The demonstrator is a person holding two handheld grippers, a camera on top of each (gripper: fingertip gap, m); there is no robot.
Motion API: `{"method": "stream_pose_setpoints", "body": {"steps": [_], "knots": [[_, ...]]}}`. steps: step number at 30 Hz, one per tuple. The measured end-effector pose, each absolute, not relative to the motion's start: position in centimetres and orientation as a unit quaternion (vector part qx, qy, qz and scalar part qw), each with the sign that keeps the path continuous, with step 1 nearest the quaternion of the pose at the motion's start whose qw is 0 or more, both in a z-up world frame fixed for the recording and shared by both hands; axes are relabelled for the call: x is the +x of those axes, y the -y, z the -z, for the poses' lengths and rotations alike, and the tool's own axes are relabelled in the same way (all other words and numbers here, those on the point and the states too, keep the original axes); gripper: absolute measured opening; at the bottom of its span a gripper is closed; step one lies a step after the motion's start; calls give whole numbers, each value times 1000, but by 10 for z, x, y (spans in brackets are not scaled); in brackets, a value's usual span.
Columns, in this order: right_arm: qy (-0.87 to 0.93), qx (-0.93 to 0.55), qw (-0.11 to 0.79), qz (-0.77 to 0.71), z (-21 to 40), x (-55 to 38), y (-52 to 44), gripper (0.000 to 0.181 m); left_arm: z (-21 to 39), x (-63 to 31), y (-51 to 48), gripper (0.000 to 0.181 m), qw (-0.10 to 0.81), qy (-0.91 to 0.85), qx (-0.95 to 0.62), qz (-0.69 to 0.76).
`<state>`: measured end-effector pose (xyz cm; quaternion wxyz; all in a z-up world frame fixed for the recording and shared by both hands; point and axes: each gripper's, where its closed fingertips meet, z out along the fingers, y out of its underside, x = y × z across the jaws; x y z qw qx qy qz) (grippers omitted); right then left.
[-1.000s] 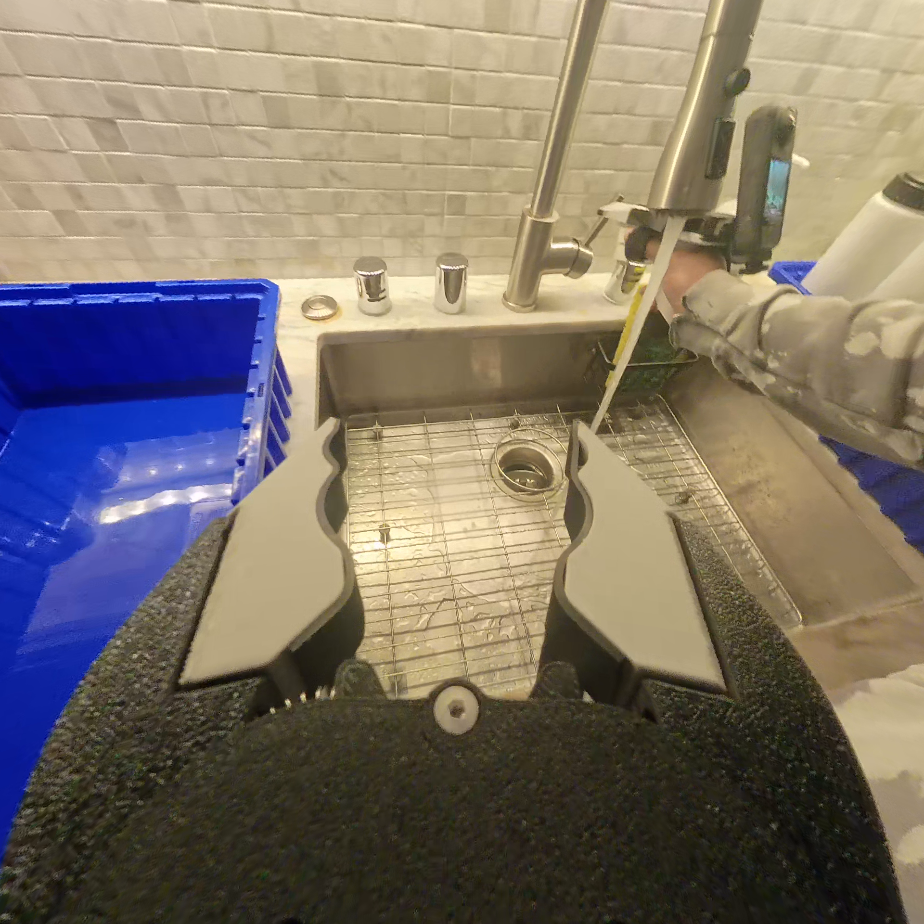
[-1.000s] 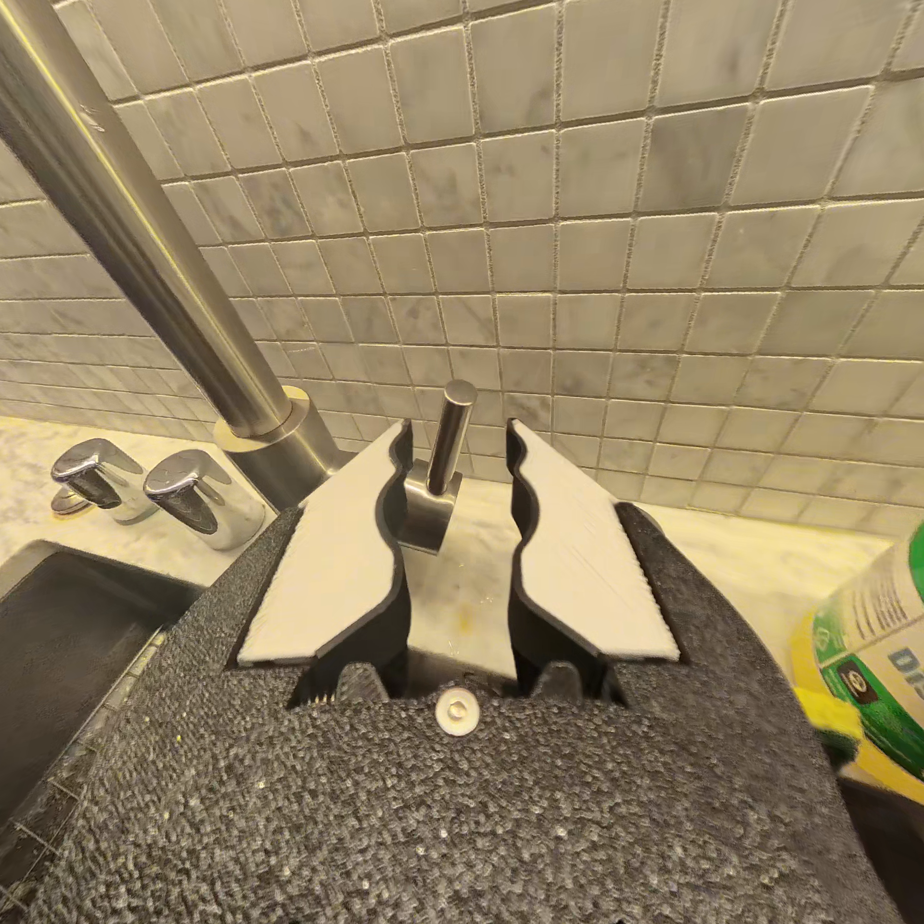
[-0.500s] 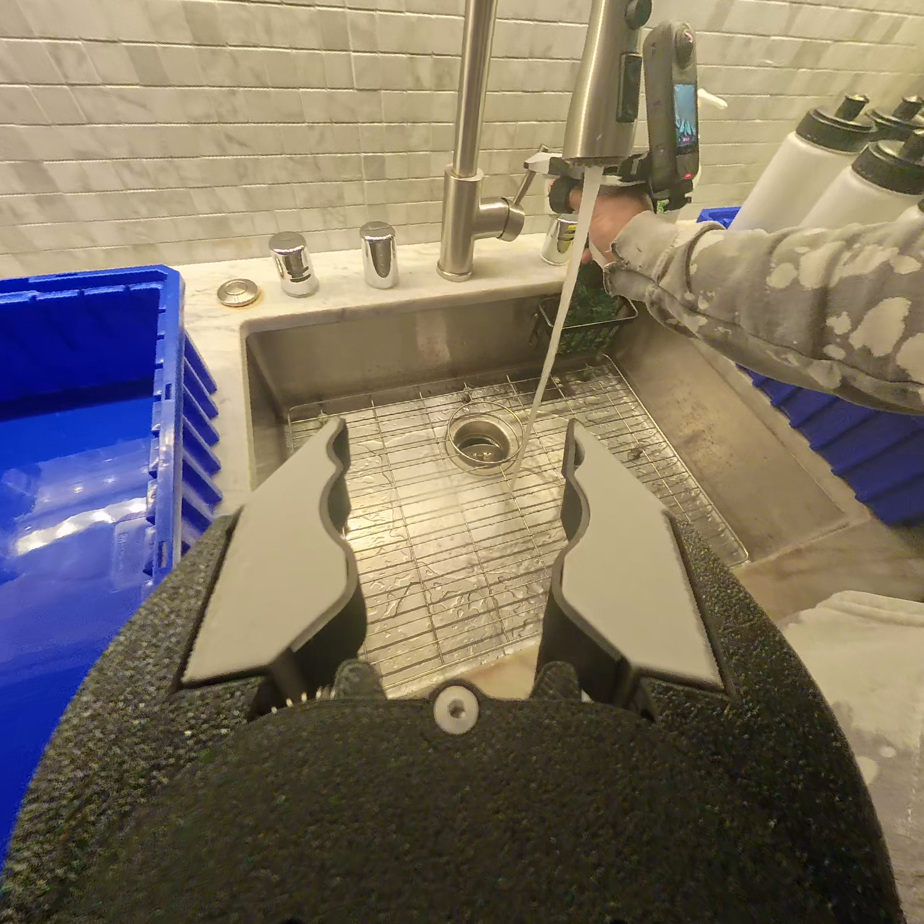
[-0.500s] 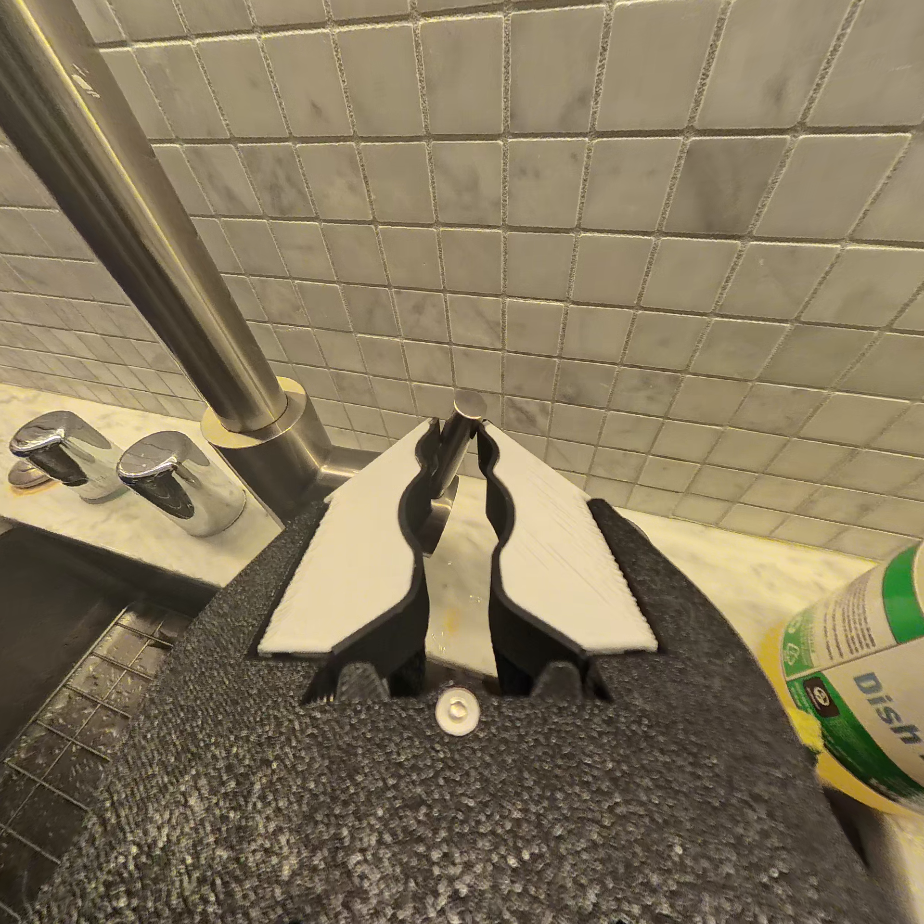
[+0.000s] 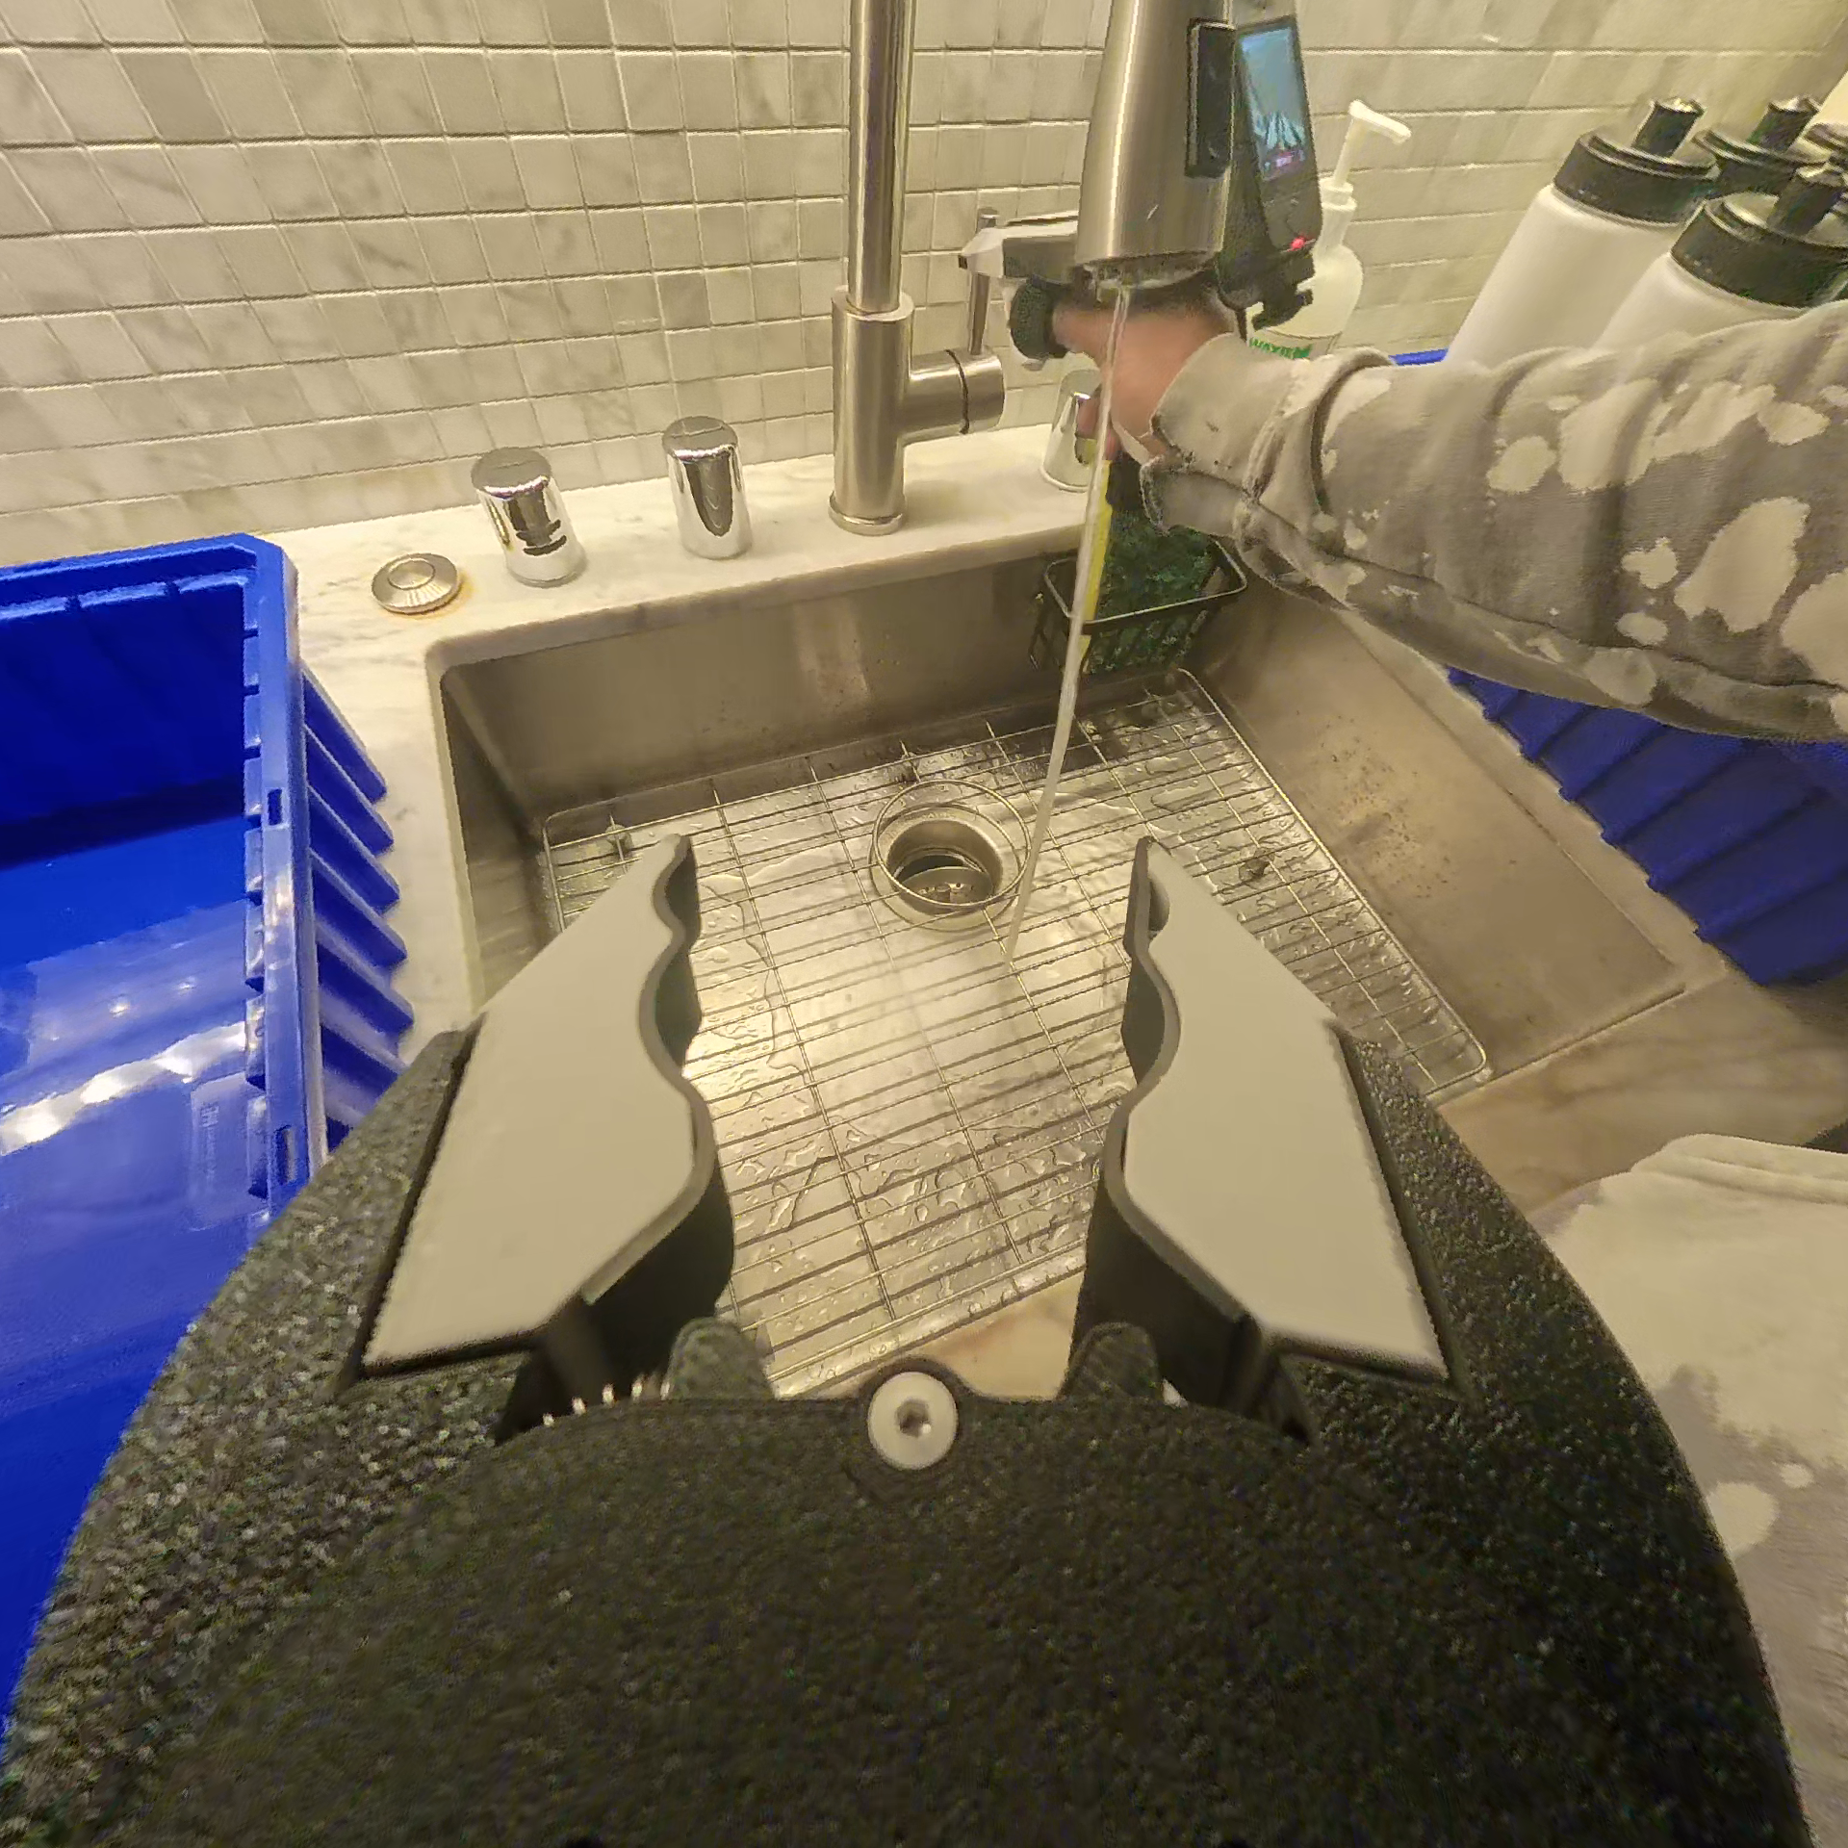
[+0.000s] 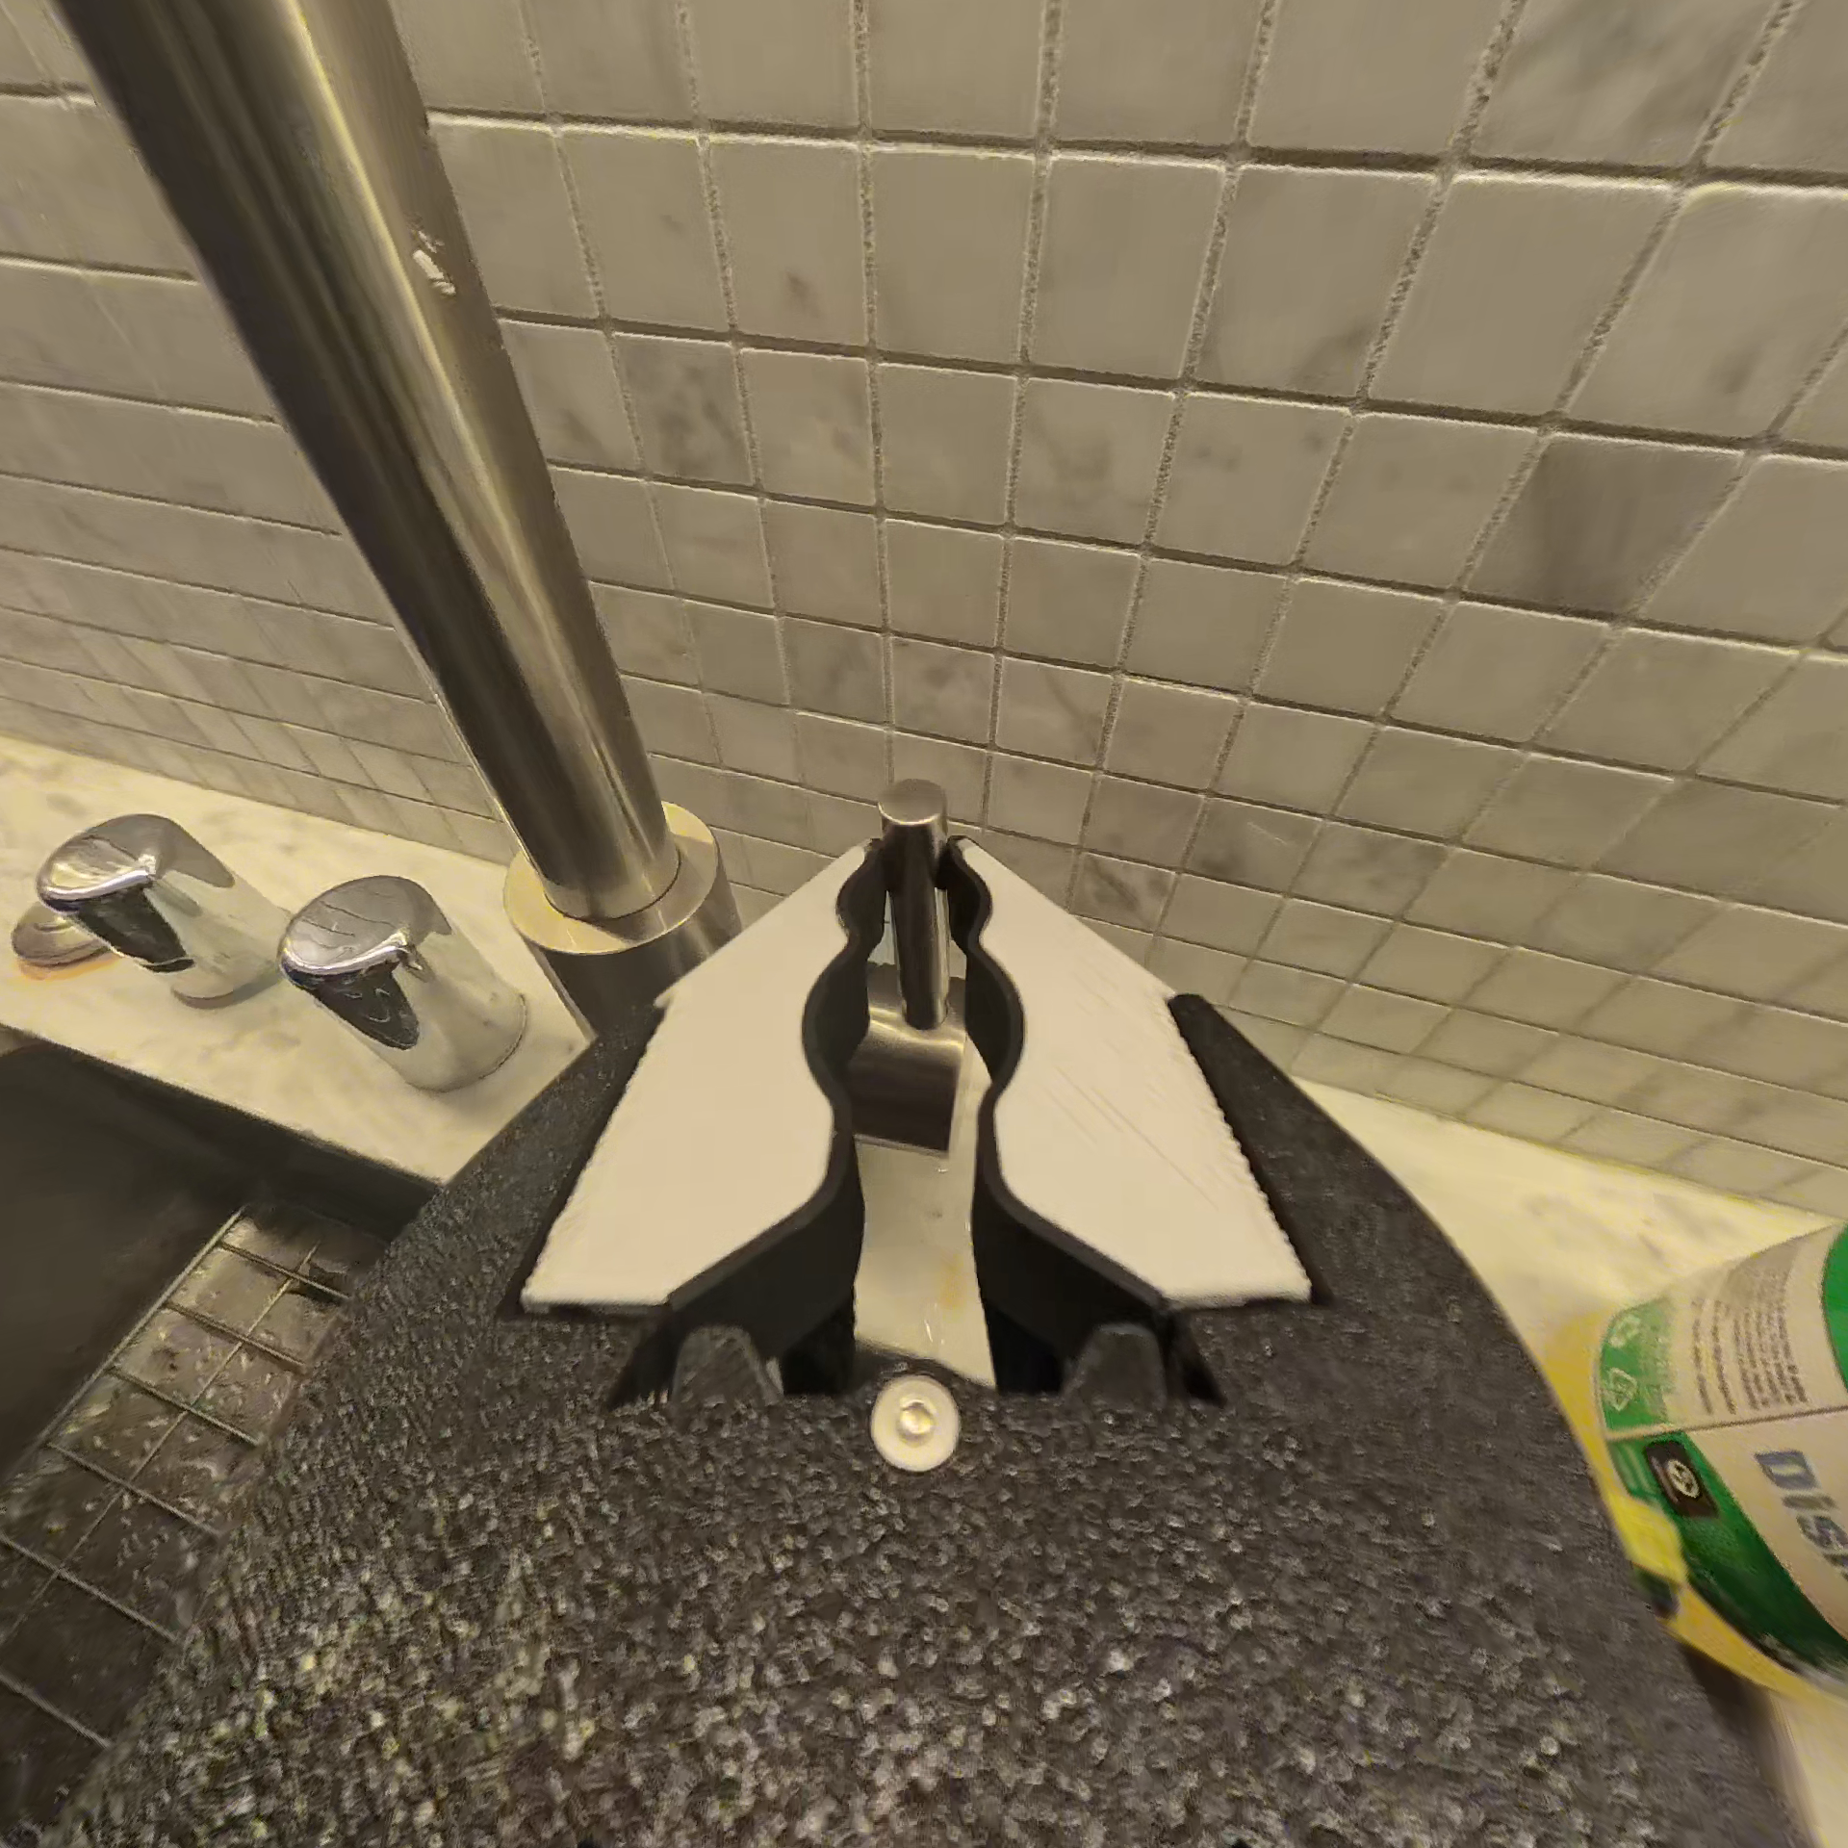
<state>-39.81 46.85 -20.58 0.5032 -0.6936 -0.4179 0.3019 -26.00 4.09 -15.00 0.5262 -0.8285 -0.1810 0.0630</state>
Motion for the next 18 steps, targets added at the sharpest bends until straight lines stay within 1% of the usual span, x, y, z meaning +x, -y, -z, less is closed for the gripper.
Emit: {"method": "stream_pose_setpoints", "body": {"steps": [18], "knots": [[430,-686,508,-294,205,-397,-468,12,147,-264,-35,85,529,184,-825,-70]]}}
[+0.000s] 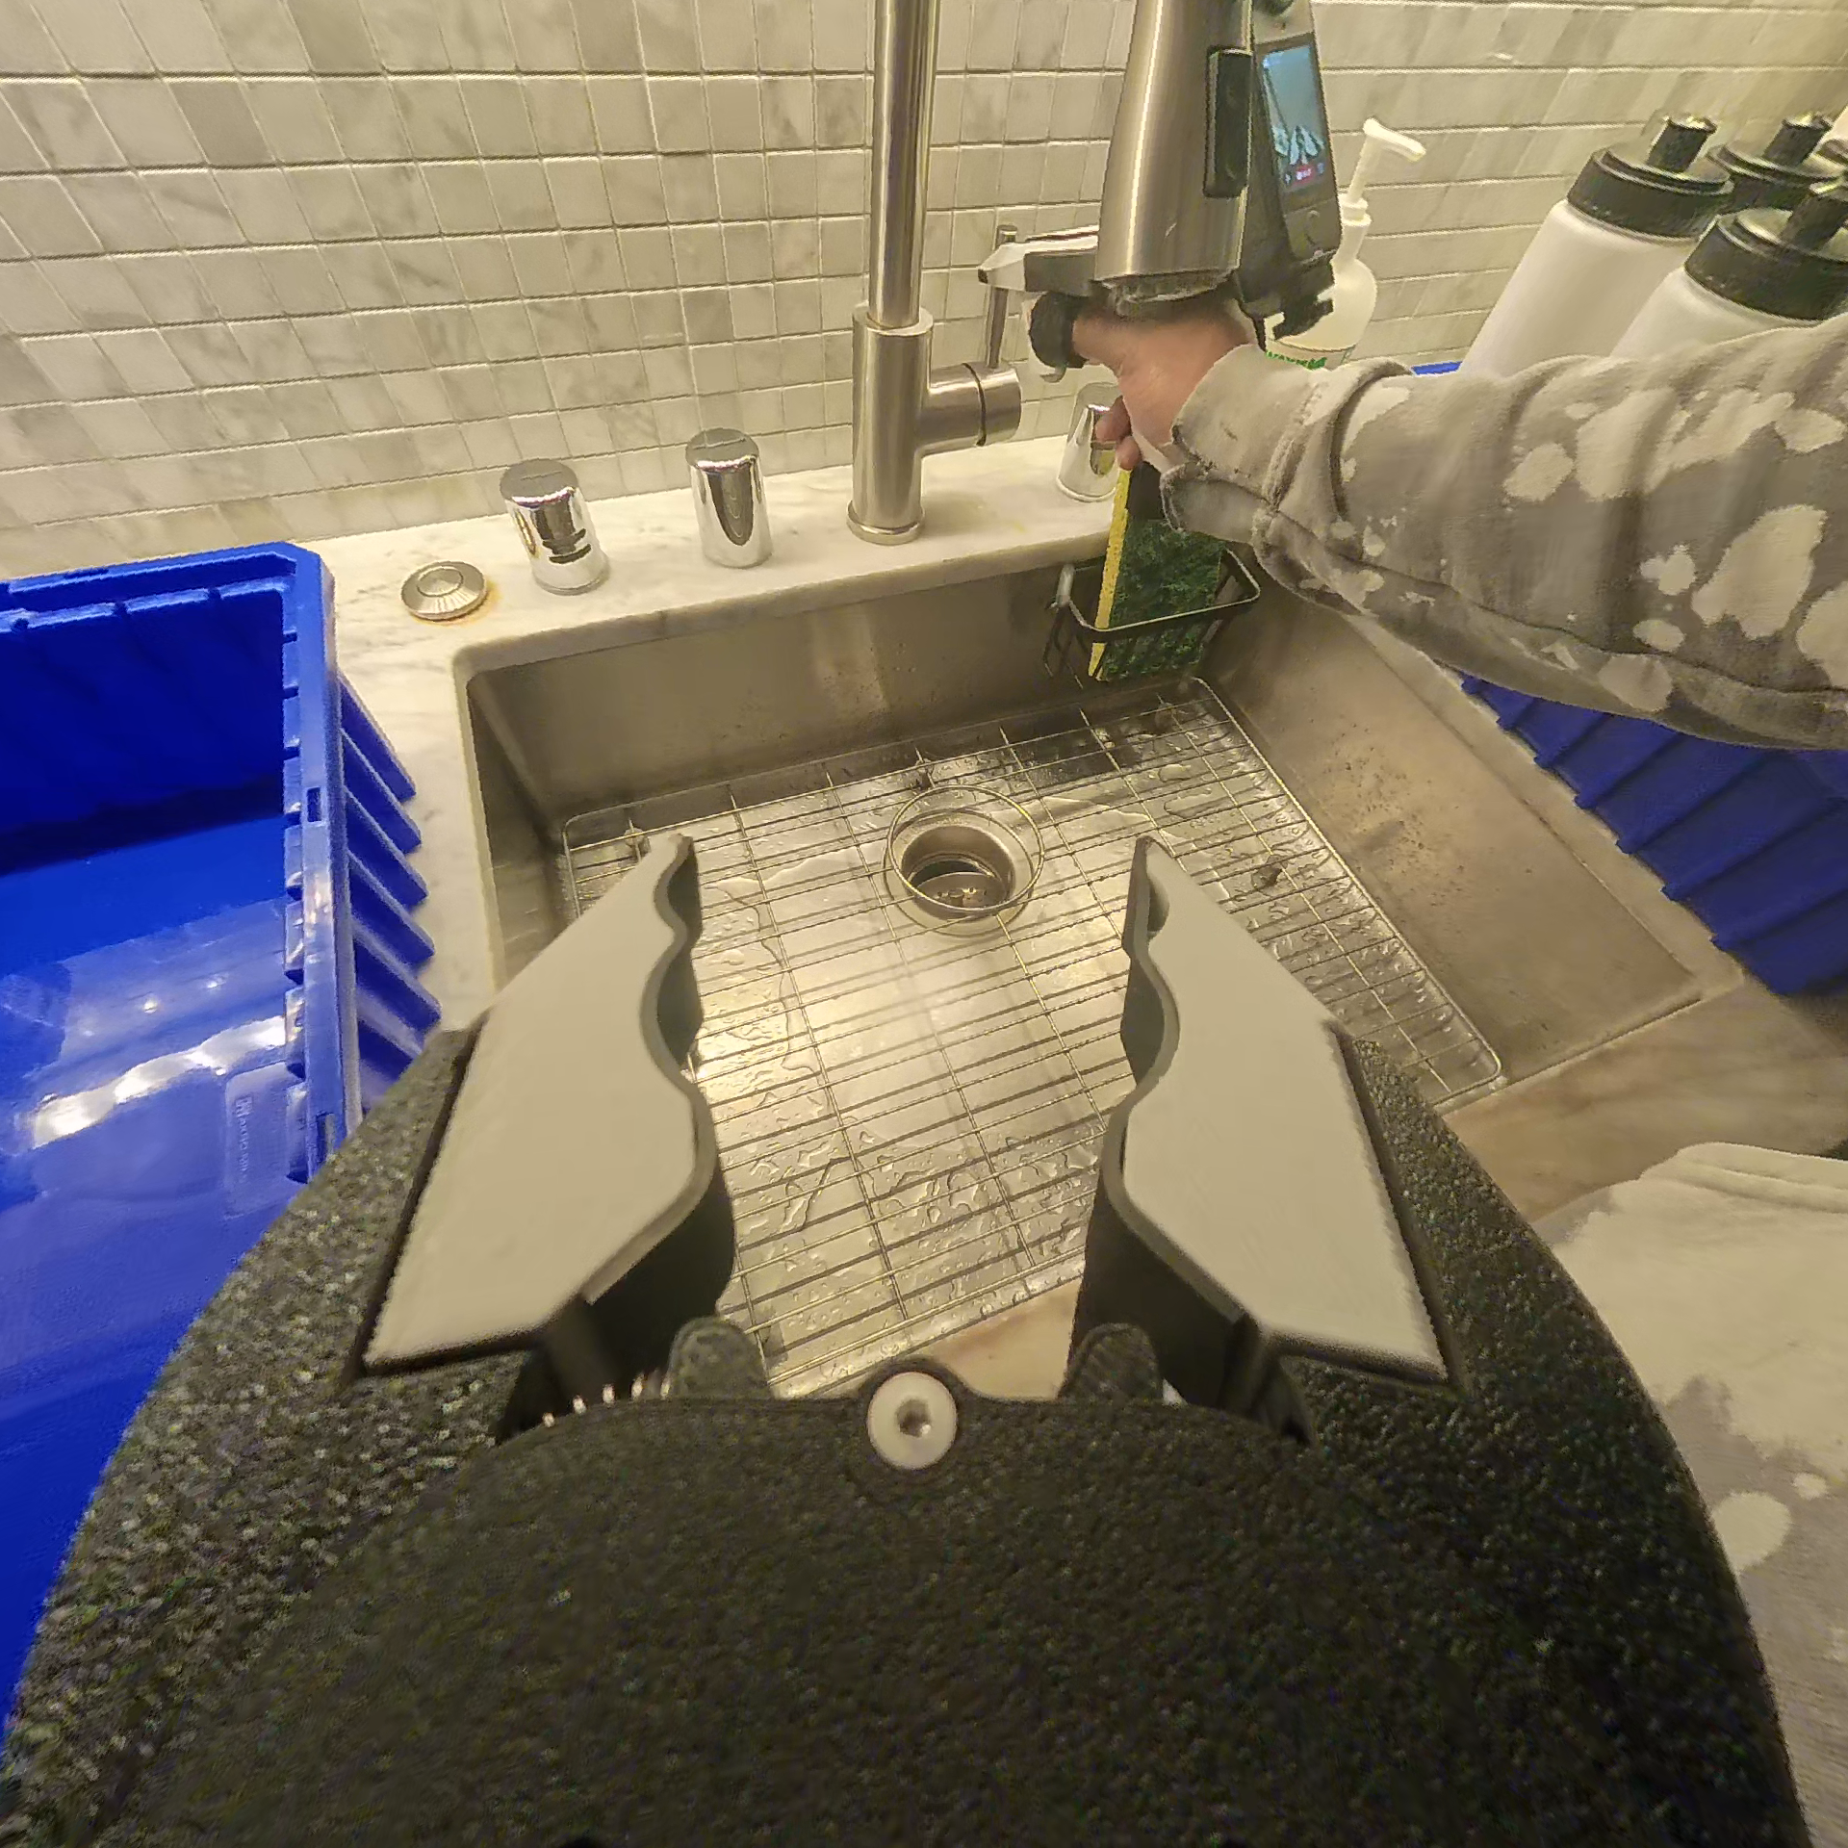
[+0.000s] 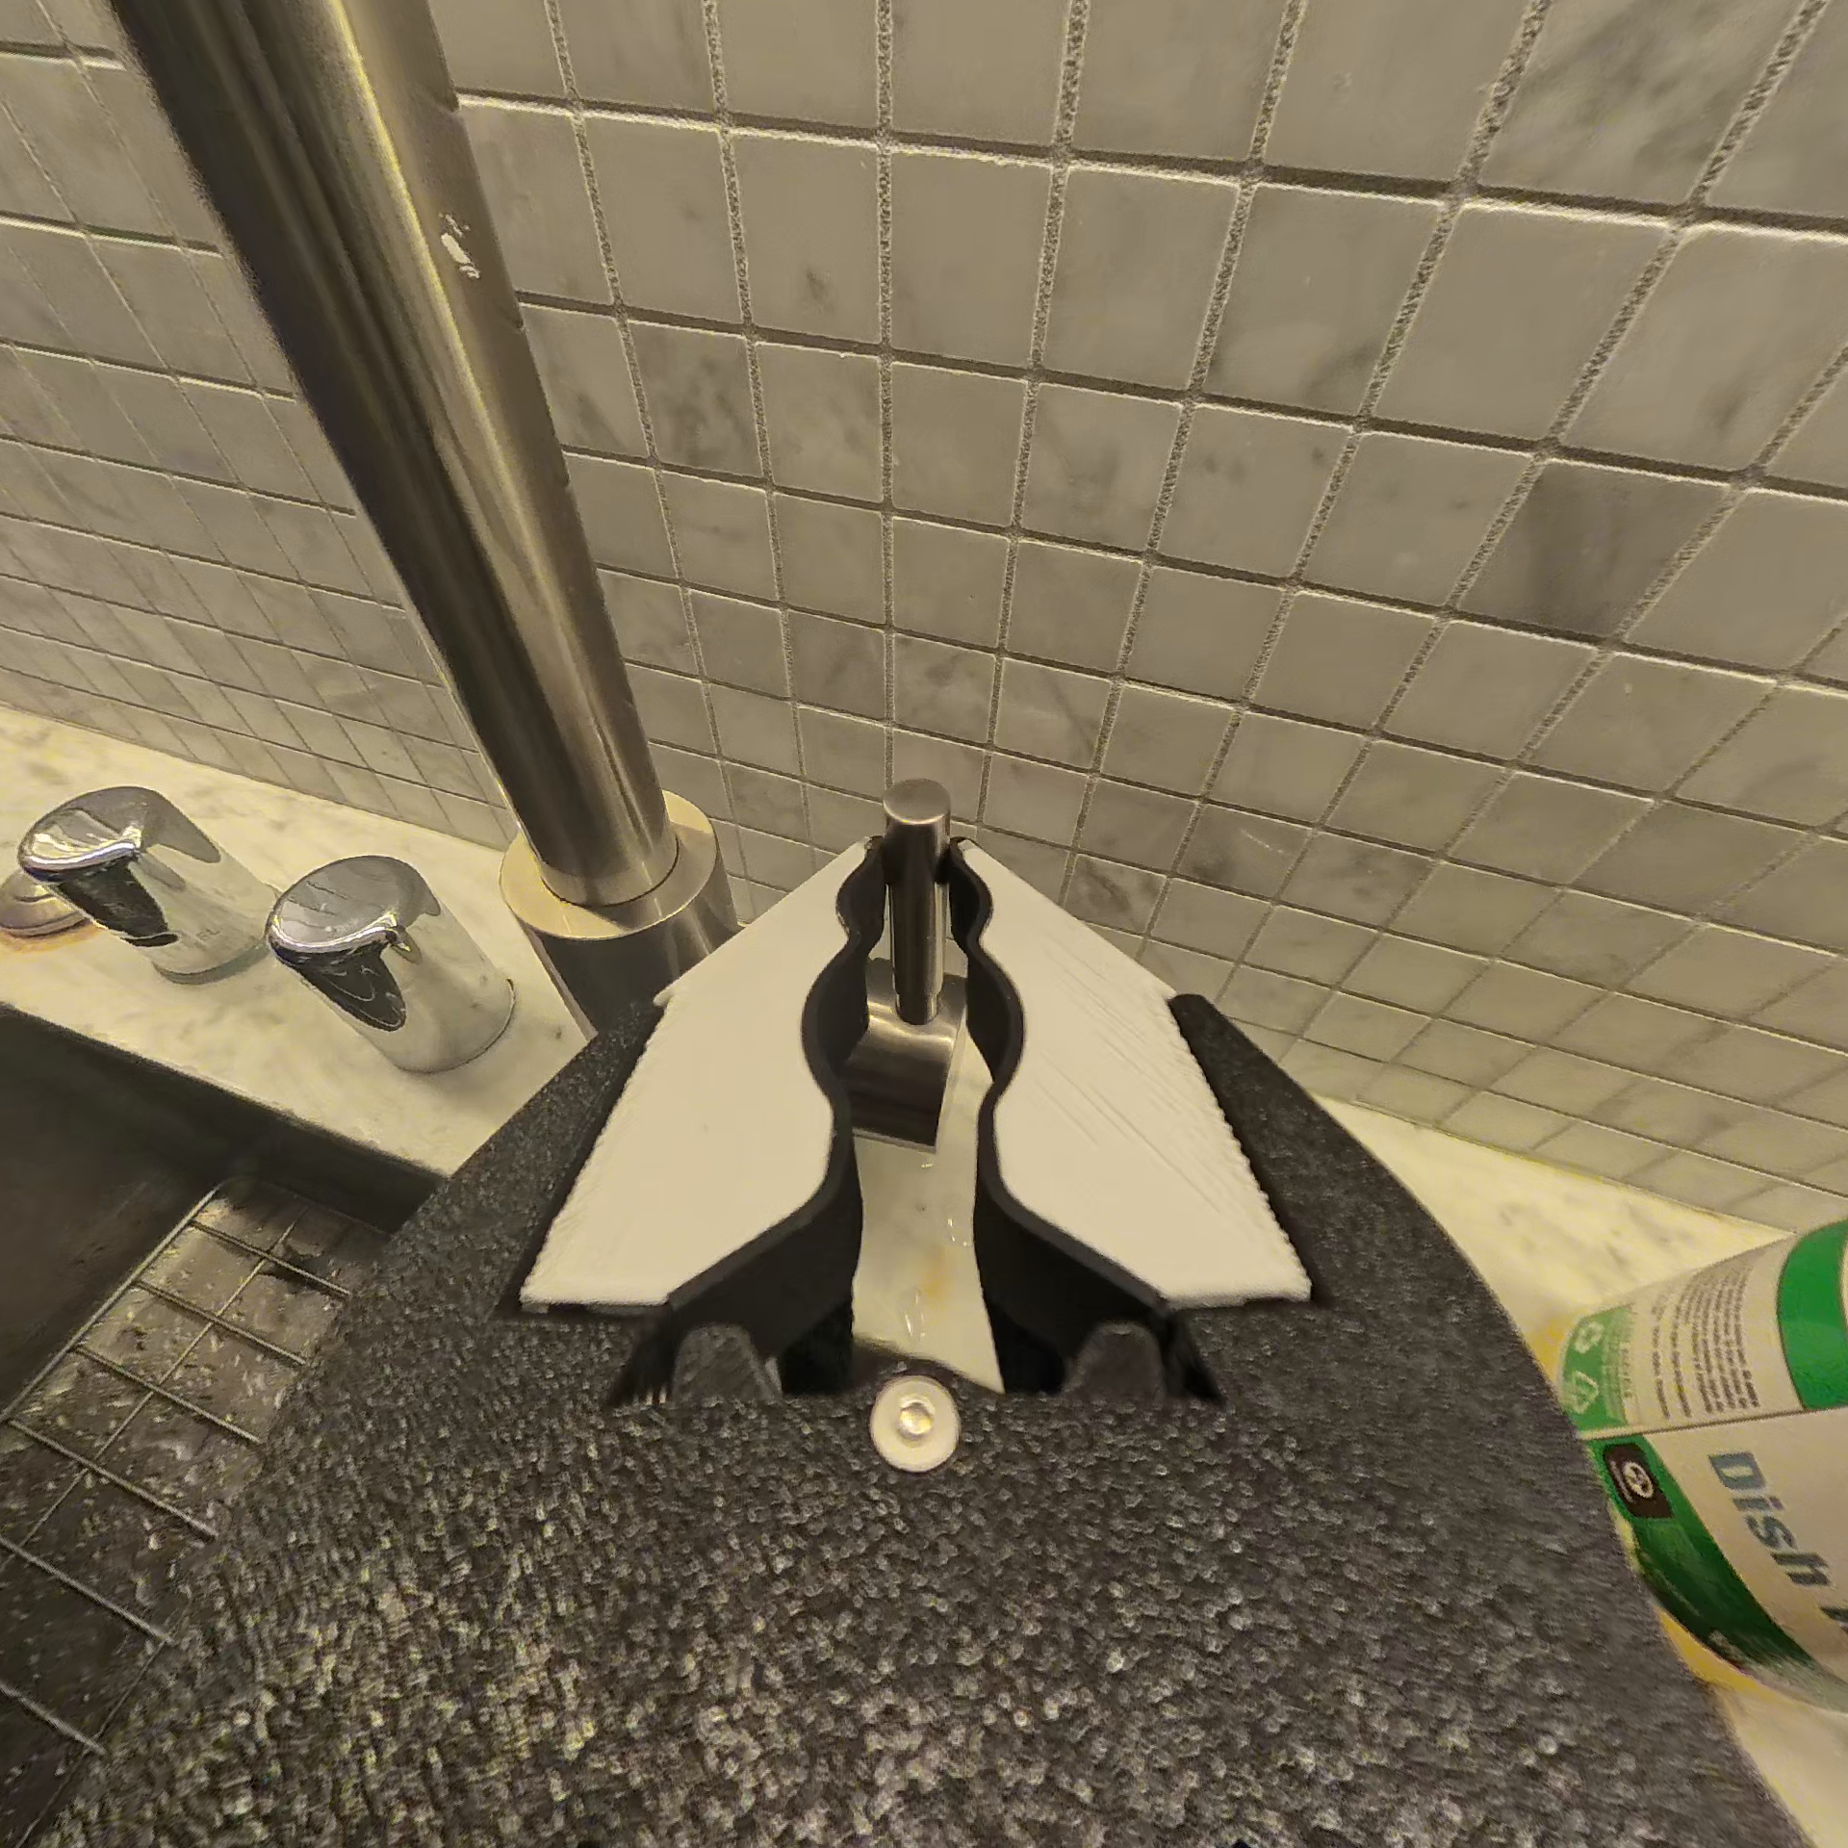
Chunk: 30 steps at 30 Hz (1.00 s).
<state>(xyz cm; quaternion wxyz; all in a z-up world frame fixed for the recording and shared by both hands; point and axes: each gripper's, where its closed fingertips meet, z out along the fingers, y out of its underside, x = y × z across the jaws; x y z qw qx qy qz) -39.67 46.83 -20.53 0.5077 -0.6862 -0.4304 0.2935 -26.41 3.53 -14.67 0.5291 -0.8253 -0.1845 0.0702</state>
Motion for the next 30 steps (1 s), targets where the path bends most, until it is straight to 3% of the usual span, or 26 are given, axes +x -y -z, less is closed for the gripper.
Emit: {"method": "stream_pose_setpoints", "body": {"steps": [13,30], "knots": [[430,-681,506,-308,205,-310,-450,50,140,-262,-31,86,546,174,-817,-63],[441,-679,491,-322,175,-124,-273,82,144,-263,14,86,568,134,-811,-34]]}}
